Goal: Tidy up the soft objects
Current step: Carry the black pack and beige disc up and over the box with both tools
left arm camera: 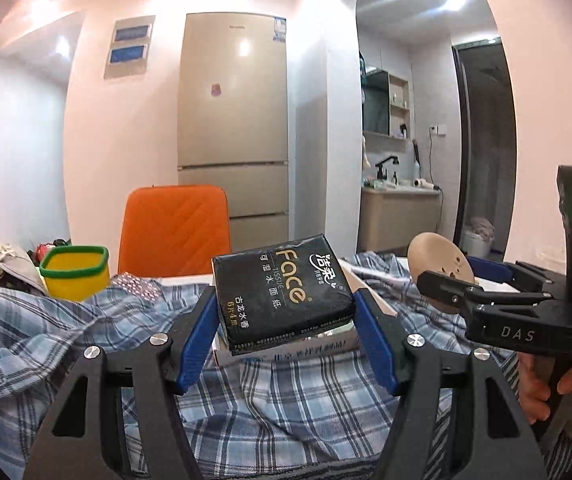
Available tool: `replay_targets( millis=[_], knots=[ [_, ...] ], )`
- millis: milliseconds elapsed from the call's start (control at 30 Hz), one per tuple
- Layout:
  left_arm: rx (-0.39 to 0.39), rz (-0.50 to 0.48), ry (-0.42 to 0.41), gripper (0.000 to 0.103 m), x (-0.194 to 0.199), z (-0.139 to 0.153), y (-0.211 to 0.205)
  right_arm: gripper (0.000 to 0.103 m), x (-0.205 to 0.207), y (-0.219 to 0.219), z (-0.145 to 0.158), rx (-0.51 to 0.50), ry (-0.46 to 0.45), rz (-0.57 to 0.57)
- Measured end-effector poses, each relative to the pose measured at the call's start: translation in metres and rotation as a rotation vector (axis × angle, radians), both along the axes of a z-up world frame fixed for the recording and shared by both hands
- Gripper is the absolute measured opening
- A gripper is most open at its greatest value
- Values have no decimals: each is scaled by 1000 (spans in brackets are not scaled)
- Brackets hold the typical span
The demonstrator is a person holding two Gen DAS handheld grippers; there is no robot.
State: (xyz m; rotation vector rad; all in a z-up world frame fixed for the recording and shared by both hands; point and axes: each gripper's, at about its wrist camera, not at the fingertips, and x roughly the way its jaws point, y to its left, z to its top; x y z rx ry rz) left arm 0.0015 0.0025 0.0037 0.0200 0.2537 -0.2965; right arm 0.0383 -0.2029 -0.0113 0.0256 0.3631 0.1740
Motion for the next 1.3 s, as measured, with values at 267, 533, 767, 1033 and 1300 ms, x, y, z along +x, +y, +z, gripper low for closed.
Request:
replay_targets(
  millis=[267,533,767,1033,1300],
  knots=[
    [-11,5,-51,66,-12,33,0,80,-14,3,30,-22,-101,-9],
    [-53,-4,-146,66,-14,66,-2,81,-17,8,71,-19,-240,-7],
    [-65,31,-219,66,-6,90,-3,81,-9,8,91,0,-309,-25],
    [-92,32,-222,66,30,104,-11,81,11,6,108,4,-358,-41],
    [-70,84,-241,66,63,94,-17,81,40,0,103,13,-369,-97]
  ],
)
